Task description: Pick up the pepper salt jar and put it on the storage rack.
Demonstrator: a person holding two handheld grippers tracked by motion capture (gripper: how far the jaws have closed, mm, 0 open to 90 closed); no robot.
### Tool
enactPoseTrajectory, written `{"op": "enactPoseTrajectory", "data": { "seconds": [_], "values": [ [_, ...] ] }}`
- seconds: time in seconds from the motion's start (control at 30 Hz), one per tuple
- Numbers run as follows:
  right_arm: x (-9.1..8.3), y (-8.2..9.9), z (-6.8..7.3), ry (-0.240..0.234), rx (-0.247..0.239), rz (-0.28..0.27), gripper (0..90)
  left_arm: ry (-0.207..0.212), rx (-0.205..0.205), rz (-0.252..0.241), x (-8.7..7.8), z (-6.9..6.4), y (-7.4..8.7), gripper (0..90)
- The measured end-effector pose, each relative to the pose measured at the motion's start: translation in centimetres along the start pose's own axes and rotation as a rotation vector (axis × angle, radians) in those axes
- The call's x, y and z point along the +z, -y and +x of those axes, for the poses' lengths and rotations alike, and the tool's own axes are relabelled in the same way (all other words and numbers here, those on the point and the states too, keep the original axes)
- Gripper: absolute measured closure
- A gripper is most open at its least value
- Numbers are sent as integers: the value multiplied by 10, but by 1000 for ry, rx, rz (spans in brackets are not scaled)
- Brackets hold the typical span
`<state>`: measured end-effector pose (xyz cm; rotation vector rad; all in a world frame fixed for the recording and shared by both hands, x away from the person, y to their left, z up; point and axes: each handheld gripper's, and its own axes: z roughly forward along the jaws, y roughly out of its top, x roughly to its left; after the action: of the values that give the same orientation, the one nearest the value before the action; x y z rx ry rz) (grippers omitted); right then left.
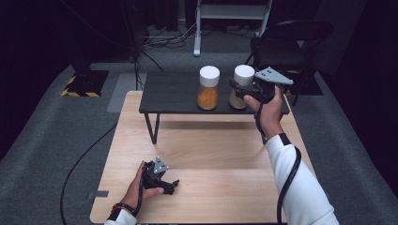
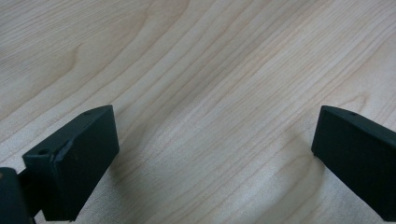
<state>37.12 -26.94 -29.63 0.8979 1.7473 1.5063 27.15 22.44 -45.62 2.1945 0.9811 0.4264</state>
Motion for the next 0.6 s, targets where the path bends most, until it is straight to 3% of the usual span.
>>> {"op": "enactPoseTrajectory", "data": {
  "seconds": [0.43,0.6],
  "values": [
    [-1,-3,-6,-12,-11,25,329,0,1,0,0,0,0,6],
    [-1,-6,-7,-10,-17,46,251,-1,2,1,0,0,0,7]
  ]
}}
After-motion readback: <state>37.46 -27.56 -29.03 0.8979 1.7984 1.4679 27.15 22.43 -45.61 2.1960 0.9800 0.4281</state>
